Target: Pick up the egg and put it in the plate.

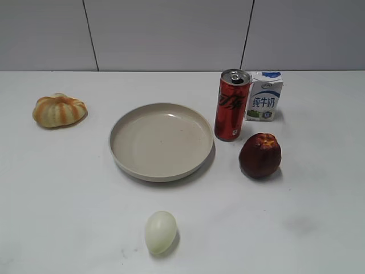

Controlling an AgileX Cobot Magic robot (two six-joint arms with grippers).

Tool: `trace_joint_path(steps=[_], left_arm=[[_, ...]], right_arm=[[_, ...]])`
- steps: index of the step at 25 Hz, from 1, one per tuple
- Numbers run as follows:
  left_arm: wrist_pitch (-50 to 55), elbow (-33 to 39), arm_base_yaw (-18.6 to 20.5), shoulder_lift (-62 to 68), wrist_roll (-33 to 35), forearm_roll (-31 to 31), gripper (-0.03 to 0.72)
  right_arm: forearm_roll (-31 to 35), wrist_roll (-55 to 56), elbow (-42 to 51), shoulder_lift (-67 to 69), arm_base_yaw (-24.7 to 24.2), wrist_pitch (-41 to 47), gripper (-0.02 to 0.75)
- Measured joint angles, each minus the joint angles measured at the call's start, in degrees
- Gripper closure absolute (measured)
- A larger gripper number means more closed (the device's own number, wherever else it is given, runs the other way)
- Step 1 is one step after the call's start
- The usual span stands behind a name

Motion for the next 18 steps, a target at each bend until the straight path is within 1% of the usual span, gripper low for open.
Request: trace_joint_path(steps=[3,6,8,11,16,18], left_arm=[[-0.6,-0.6,0.0,6.8,7.2,-2.6,0.155],[-2.9,-1.6,0.0,17.0,15.5,-7.7,0.155],[-5.7,-2.2,-1.1,23.6,19.5,-11.0,0.155],[-10.7,-3.5,-5.5,33.1,22.9,-12.5,0.155],[-12.5,-8.1,-16.4,49.1,24.7,-10.3,0.155],[-12.8,-10.7,-19.8,55.6,24.8,-10.0,0.155]], right_arm=[[0.0,0.0,0.0,0.0,0.0,0.0,0.259],[0.0,0.0,0.0,0.0,0.0,0.0,0.259],[0.0,0.0,0.0,0.0,0.0,0.0,0.259],[0.0,0.0,0.0,0.0,0.0,0.0,0.259],[0.0,0.0,0.0,0.0,0.0,0.0,0.259],[0.0,0.0,0.0,0.0,0.0,0.0,0.259]])
